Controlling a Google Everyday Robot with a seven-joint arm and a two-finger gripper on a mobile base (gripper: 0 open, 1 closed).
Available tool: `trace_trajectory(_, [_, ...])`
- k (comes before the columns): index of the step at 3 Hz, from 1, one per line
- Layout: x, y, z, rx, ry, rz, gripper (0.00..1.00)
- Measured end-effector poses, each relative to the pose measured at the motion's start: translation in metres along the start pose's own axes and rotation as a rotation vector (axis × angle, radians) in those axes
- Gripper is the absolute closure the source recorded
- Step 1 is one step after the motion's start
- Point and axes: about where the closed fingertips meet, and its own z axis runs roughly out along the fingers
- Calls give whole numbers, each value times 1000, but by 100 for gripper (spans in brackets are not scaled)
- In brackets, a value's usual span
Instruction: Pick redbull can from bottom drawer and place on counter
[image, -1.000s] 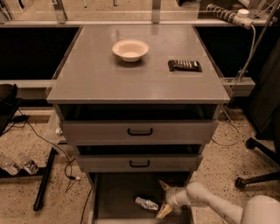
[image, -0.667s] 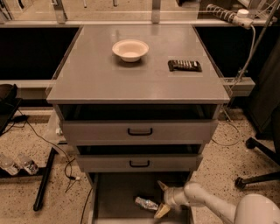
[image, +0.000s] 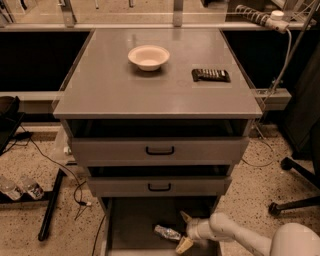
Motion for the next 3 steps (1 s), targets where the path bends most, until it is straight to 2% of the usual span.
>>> trace_trajectory(3, [11, 12, 26, -10, 27, 68, 0])
